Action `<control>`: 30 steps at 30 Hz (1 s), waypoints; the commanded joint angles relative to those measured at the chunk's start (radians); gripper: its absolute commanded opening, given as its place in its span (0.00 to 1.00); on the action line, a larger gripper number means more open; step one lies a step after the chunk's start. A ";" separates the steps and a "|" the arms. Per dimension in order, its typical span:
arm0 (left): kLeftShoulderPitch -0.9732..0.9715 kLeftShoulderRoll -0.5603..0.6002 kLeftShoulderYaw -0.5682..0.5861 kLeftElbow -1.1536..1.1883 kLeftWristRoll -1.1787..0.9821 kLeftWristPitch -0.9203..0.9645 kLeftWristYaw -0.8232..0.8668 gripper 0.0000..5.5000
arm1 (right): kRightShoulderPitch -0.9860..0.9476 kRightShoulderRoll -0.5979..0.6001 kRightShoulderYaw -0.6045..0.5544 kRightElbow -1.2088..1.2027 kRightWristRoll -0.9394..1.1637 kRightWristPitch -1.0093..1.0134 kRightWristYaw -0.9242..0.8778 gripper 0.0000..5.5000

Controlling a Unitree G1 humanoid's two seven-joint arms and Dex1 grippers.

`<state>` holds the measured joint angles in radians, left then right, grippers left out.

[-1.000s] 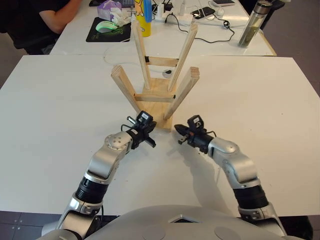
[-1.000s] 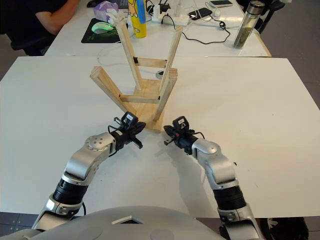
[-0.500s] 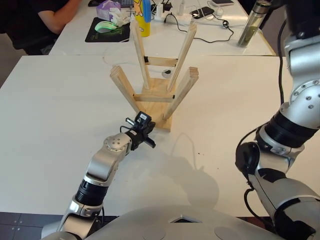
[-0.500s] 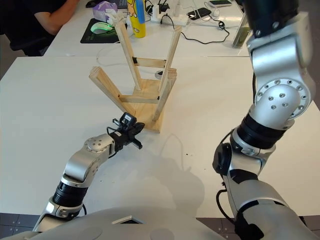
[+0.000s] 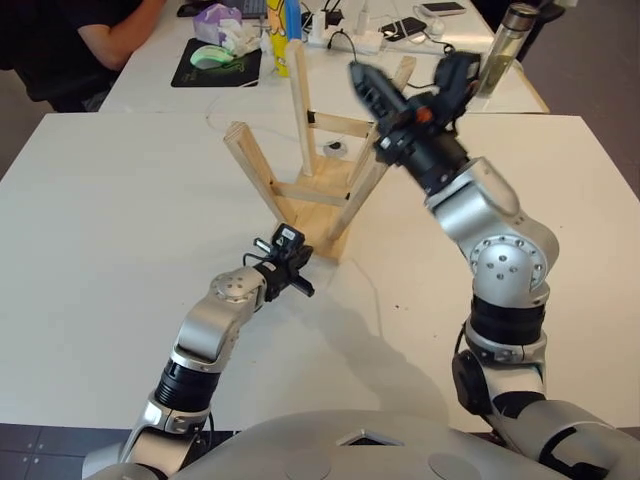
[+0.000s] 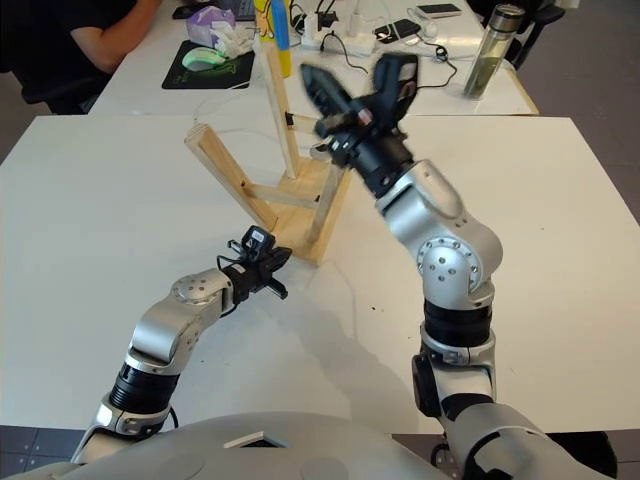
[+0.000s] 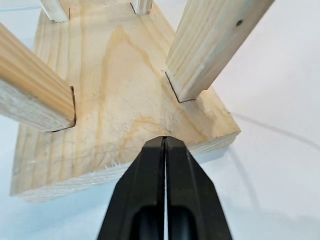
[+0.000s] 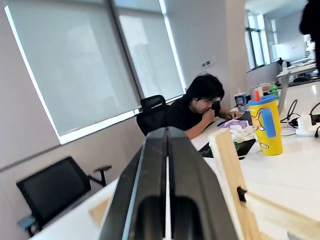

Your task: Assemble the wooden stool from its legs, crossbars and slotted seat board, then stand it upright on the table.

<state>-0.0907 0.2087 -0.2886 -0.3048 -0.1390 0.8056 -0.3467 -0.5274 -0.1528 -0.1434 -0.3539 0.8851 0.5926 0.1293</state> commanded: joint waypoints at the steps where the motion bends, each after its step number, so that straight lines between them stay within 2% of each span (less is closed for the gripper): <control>1: 0.014 0.016 -0.007 0.030 -0.001 0.042 -0.005 0.00 | -0.037 0.008 -0.174 0.059 0.137 -0.068 0.003 0.00; 2: 0.014 0.021 0.001 0.024 -0.006 0.038 -0.011 0.00 | -0.006 -0.034 -0.167 0.104 0.093 -0.057 0.032 0.00; 5: 0.011 0.064 0.029 -0.018 -0.032 0.036 -0.055 0.00 | 0.110 -0.183 -0.011 0.263 -0.124 -0.046 0.192 0.00; 8: 0.006 0.113 0.083 -0.062 -0.086 -0.008 -0.132 0.00 | 0.188 -0.256 0.145 0.418 -0.354 -0.248 0.391 0.00; 12: 0.029 0.206 0.096 -0.065 -0.124 -0.047 -0.245 0.00 | 0.230 -0.226 0.160 0.591 -0.420 -0.434 0.563 0.00; 17: 0.041 0.304 0.036 -0.040 -0.103 -0.085 -0.342 0.00 | 0.161 -0.176 0.135 0.694 -0.427 -0.530 0.628 0.00; 25: 0.036 0.322 0.016 0.010 -0.070 -0.105 -0.339 0.00 | 0.094 -0.085 0.206 0.693 -0.456 -0.539 0.726 0.00; 30: 0.029 0.339 0.023 0.030 -0.060 -0.113 -0.343 0.00 | 0.141 -0.085 0.318 0.591 -0.480 -0.469 0.814 0.00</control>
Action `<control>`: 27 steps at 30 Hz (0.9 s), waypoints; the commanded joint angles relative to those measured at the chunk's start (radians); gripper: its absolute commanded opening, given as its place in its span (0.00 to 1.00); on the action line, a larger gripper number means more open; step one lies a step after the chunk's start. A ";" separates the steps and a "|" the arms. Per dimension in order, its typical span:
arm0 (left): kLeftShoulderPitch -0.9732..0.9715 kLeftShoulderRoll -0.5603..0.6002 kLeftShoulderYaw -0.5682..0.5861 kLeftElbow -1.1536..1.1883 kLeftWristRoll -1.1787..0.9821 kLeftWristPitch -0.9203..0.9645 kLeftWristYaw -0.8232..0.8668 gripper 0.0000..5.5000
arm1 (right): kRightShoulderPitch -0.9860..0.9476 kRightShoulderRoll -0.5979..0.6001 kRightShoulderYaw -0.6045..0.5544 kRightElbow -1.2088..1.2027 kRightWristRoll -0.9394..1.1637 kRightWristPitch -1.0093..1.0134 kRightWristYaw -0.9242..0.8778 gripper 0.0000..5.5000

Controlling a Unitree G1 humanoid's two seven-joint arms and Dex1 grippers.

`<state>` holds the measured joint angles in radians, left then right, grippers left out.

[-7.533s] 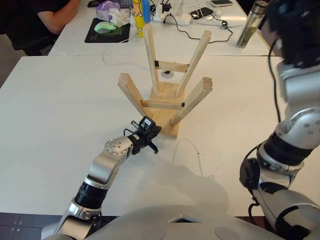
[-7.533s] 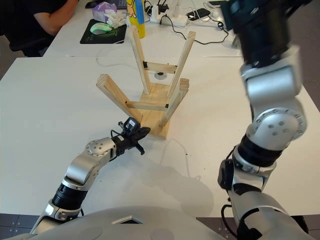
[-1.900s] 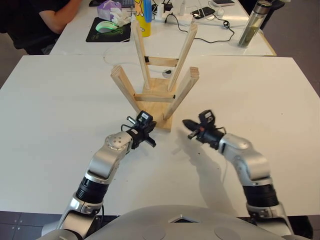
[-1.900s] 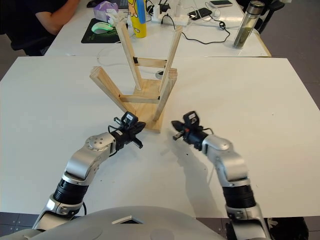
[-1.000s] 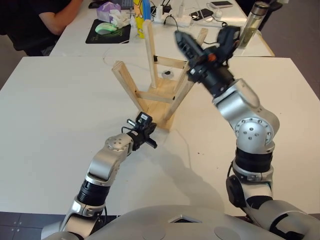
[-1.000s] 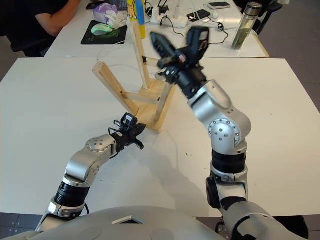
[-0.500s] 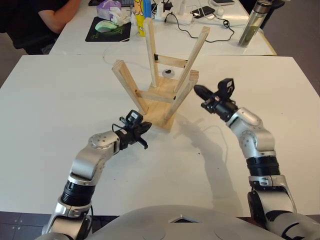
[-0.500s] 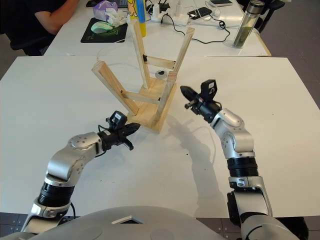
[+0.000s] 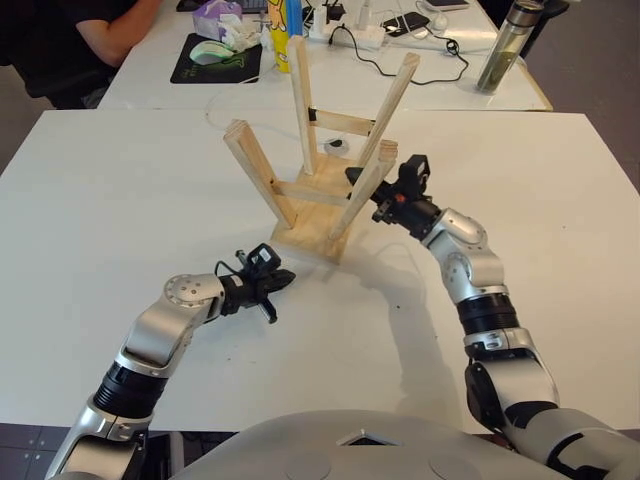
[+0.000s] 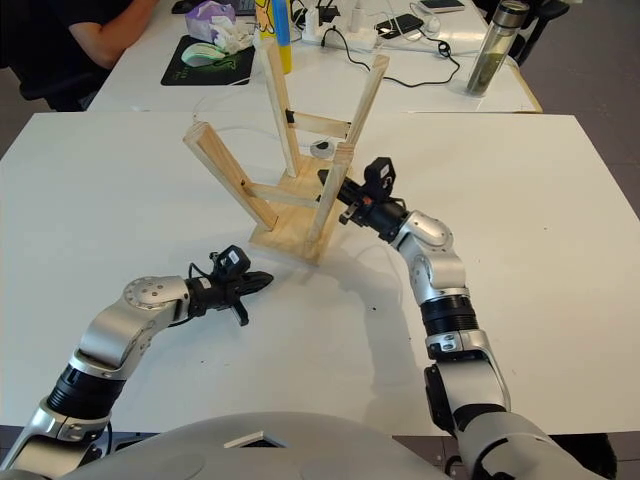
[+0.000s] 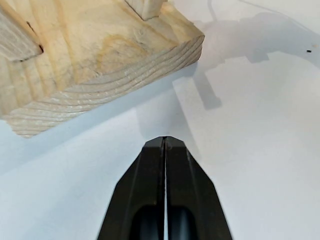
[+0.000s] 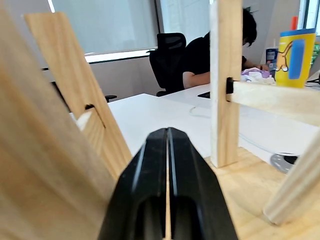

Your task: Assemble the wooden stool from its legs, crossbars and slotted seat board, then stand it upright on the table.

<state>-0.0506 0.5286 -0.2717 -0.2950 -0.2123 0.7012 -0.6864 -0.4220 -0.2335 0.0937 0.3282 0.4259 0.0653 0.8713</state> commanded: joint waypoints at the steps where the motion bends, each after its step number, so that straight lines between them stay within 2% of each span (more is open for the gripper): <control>1: -0.018 0.021 0.012 0.034 0.016 -0.015 -0.002 0.00 | 0.051 -0.008 0.107 -0.130 -0.020 0.083 0.089 0.00; 6: -0.047 0.032 0.037 0.108 0.039 -0.055 0.004 0.00 | 0.119 -0.019 0.224 -0.321 -0.050 0.169 0.097 0.00; 10: -0.057 0.029 0.043 0.128 0.043 -0.068 0.003 0.00 | 0.129 -0.004 0.193 -0.504 -0.028 0.233 -0.018 0.00; 14: -0.040 0.030 0.045 0.126 0.056 -0.078 0.012 0.00 | -0.037 0.056 -0.003 -0.738 0.193 0.439 -0.261 0.00; 18: -0.014 0.021 0.049 0.107 0.059 -0.079 0.030 0.00 | -0.165 0.017 -0.180 -0.802 0.476 0.637 -0.435 0.00; 21: -0.020 0.018 0.051 0.125 0.060 -0.087 0.033 0.00 | -0.211 0.061 -0.283 -0.823 0.741 0.656 -0.613 0.00; 23: -0.017 0.022 0.050 0.133 0.064 -0.095 0.031 0.00 | -0.312 0.086 -0.369 -0.811 0.968 0.574 -0.778 0.00; 25: -0.009 0.022 0.050 0.127 0.062 -0.095 0.031 0.00 | -0.439 0.018 -0.503 -0.729 1.117 0.483 -0.889 0.00; 27: 0.002 0.022 0.047 0.118 0.062 -0.092 0.032 0.00 | -0.504 -0.139 -0.650 -0.588 1.146 0.451 -0.906 0.00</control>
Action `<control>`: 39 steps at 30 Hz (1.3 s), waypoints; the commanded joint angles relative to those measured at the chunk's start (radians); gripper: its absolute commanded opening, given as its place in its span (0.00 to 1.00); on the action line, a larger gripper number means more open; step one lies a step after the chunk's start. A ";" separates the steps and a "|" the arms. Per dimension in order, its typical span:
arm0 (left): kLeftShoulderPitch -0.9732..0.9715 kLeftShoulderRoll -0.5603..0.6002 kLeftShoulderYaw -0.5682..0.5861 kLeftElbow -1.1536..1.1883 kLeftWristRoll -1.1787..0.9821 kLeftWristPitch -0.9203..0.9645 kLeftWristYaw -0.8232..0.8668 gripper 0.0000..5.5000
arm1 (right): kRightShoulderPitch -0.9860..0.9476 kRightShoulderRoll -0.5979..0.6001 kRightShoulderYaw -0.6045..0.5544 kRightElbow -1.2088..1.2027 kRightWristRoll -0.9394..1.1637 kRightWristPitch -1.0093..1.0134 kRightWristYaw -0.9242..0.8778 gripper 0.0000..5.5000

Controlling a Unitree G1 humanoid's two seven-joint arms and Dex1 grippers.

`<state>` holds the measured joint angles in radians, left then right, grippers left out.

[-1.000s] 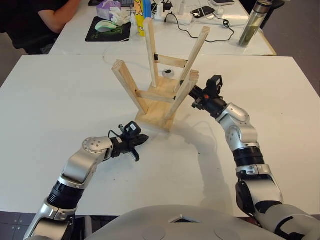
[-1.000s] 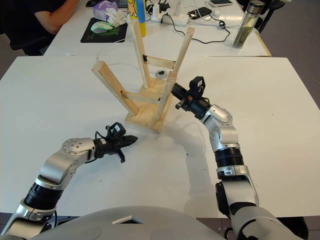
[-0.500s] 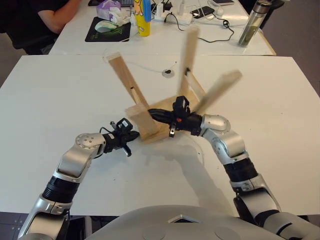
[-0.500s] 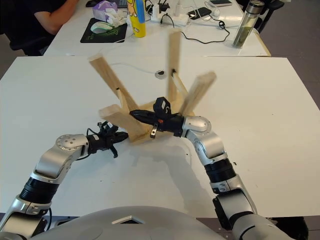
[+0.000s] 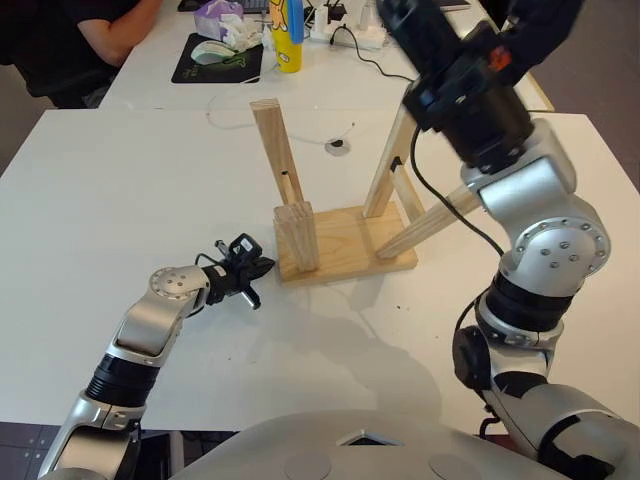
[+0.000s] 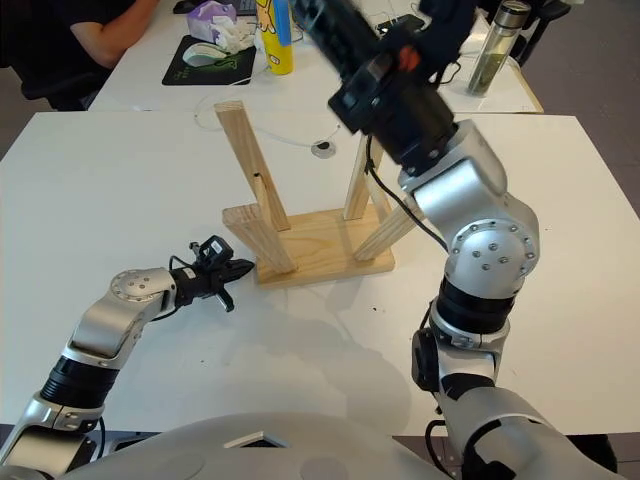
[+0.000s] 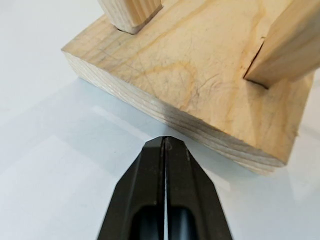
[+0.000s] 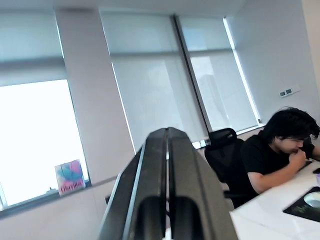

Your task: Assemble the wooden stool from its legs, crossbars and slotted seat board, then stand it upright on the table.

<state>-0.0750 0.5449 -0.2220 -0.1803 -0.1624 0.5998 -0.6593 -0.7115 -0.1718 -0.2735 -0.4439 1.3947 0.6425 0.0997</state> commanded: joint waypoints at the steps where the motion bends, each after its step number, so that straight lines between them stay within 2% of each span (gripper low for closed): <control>1: 0.035 0.006 -0.002 -0.002 0.012 0.010 0.007 0.00 | -0.222 -0.272 -0.329 0.245 0.162 -0.128 -0.132 0.00; 3: 0.043 0.010 0.002 -0.001 0.013 0.007 0.007 0.00 | -0.189 -0.424 -0.352 0.317 0.053 -0.093 -0.075 0.00; 5: 0.057 0.011 0.010 -0.009 0.012 0.006 0.011 0.00 | -0.139 -0.544 -0.327 0.365 -0.072 -0.066 -0.009 0.00; 7: 0.073 0.011 0.017 -0.025 0.009 0.010 0.019 0.00 | 0.000 -0.690 -0.226 0.406 -0.297 -0.062 0.108 0.00; 8: 0.079 0.009 0.019 -0.033 0.007 0.011 0.020 0.00 | 0.114 -0.760 -0.139 0.422 -0.441 -0.083 0.179 0.00; 9: 0.086 0.007 0.021 -0.044 0.004 0.014 0.023 0.00 | 0.210 -0.788 -0.072 0.436 -0.542 -0.110 0.238 0.00; 11: 0.099 0.007 0.014 -0.071 -0.001 0.025 0.021 0.00 | 0.380 -0.769 0.050 0.482 -0.680 -0.174 0.329 0.00; 14: 0.100 0.014 -0.006 -0.090 -0.001 0.039 0.007 0.00 | 0.546 -0.646 0.173 0.522 -0.785 -0.246 0.387 0.00; 18: 0.104 0.042 -0.015 -0.127 -0.008 0.067 -0.022 0.00 | 0.685 -0.531 0.285 0.490 -0.894 -0.292 0.404 0.00; 27: 0.076 0.036 -0.046 -0.132 -0.002 0.087 -0.031 0.00 | 0.742 -0.431 0.327 0.493 -1.005 -0.309 0.457 0.00; 39: 0.082 -0.001 -0.068 -0.178 -0.041 0.114 -0.035 0.00 | 0.794 -0.381 0.370 0.270 -0.941 -0.200 0.561 0.00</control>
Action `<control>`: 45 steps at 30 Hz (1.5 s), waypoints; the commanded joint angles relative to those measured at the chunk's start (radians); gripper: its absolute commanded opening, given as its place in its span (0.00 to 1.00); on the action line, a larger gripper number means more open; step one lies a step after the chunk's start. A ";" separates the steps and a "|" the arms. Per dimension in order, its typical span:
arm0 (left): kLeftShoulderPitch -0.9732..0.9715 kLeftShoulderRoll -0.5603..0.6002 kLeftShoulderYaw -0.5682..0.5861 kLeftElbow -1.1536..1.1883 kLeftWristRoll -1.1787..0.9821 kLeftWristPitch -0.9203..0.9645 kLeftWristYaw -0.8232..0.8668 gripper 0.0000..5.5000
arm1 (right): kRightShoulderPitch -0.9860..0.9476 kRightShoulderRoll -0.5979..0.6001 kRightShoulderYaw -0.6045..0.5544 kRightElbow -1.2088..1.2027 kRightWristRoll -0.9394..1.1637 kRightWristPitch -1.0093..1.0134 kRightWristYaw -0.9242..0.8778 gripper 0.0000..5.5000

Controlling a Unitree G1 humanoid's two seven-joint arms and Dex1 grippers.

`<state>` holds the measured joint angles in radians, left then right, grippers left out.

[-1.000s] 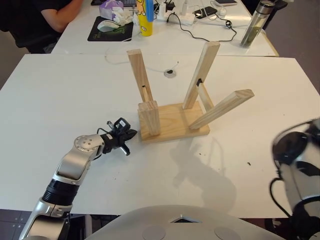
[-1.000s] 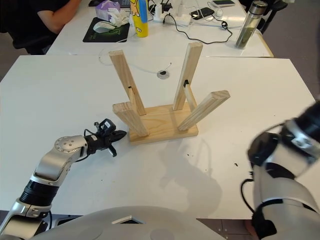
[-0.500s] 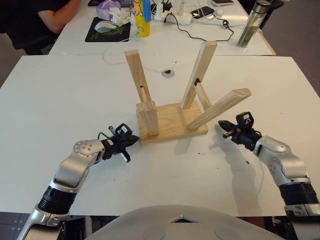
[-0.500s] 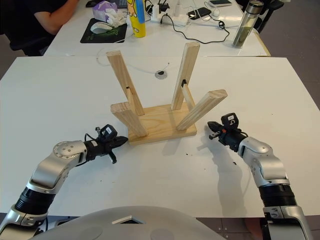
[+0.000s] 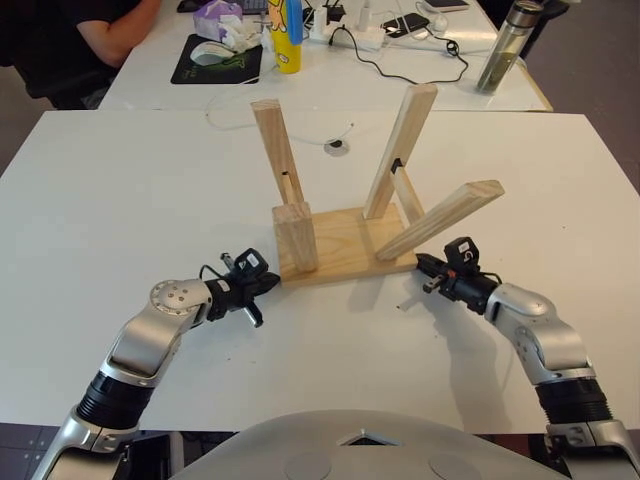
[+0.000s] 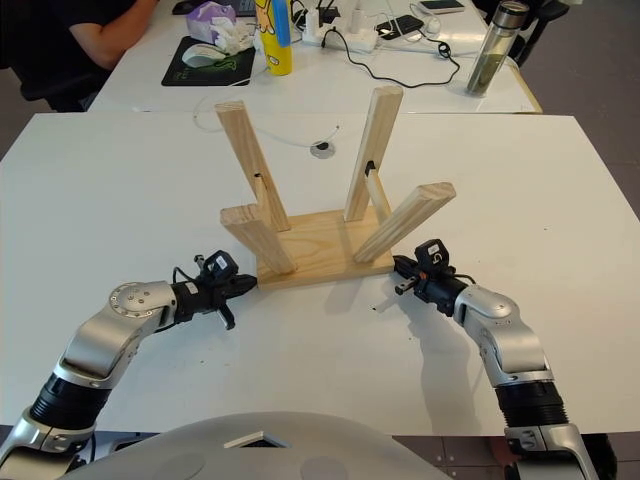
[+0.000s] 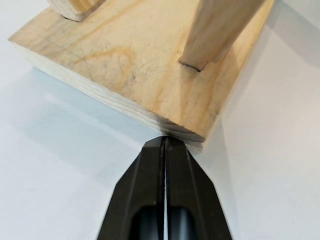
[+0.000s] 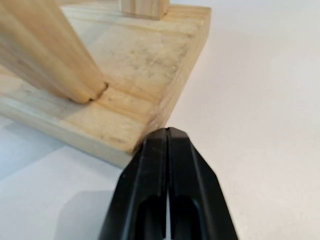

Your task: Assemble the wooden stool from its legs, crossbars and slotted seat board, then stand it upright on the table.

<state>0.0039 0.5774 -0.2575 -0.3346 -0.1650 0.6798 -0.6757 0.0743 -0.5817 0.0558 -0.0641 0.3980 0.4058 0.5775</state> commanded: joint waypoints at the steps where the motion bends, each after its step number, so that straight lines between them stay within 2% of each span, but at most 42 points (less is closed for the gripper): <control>1: -0.004 -0.042 -0.017 -0.044 -0.062 0.053 -0.020 0.00 | 0.008 0.028 0.034 -0.135 0.071 0.054 0.087 0.00; 6: -0.078 -0.087 0.115 -0.178 -0.217 0.205 -0.031 0.00 | -0.010 -0.008 -0.005 -0.263 0.141 0.164 0.114 0.00; 10: -0.134 -0.074 0.215 -0.272 -0.339 0.332 -0.055 0.00 | -0.024 -0.052 -0.039 -0.347 0.180 0.235 0.132 0.00; 17: -0.226 -0.057 0.439 -0.388 -0.640 0.556 -0.085 0.00 | -0.010 -0.099 -0.157 -0.506 0.383 0.361 0.159 0.00; 22: -0.257 -0.009 0.512 -0.407 -0.766 0.645 -0.097 0.00 | -0.013 -0.122 -0.255 -0.622 0.605 0.470 0.134 0.00; 26: -0.254 0.028 0.520 -0.378 -0.740 0.637 -0.093 0.00 | -0.021 -0.123 -0.287 -0.641 0.649 0.505 0.102 0.00; 29: -0.063 0.091 0.402 -0.282 -0.390 0.296 -0.028 0.00 | 0.077 -0.114 -0.290 -0.531 0.391 0.381 0.058 0.00; 32: 0.086 0.017 0.413 -0.212 -0.213 0.015 0.076 0.00 | 0.177 -0.038 -0.324 -0.474 0.304 0.261 0.021 0.00; 35: 0.137 -0.001 0.401 -0.177 -0.149 -0.121 0.092 0.00 | 0.207 -0.010 -0.325 -0.456 0.270 0.205 0.016 0.00; 38: 0.265 -0.089 0.349 -0.104 0.066 -0.371 0.291 0.00 | 0.288 0.091 -0.237 -0.372 0.086 0.025 -0.074 0.00; 40: 0.292 -0.130 0.298 -0.044 0.162 -0.462 0.372 0.00 | 0.299 0.179 -0.186 -0.322 -0.003 -0.073 -0.146 0.00; 45: 0.256 -0.195 0.173 0.083 0.256 -0.565 0.404 0.00 | 0.275 0.334 -0.093 -0.232 -0.161 -0.249 -0.278 0.00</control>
<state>0.2890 0.4075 -0.0418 -0.2941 0.0660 0.1403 -0.2774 0.3773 -0.3028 -0.0740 -0.3305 0.2947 0.2216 0.3477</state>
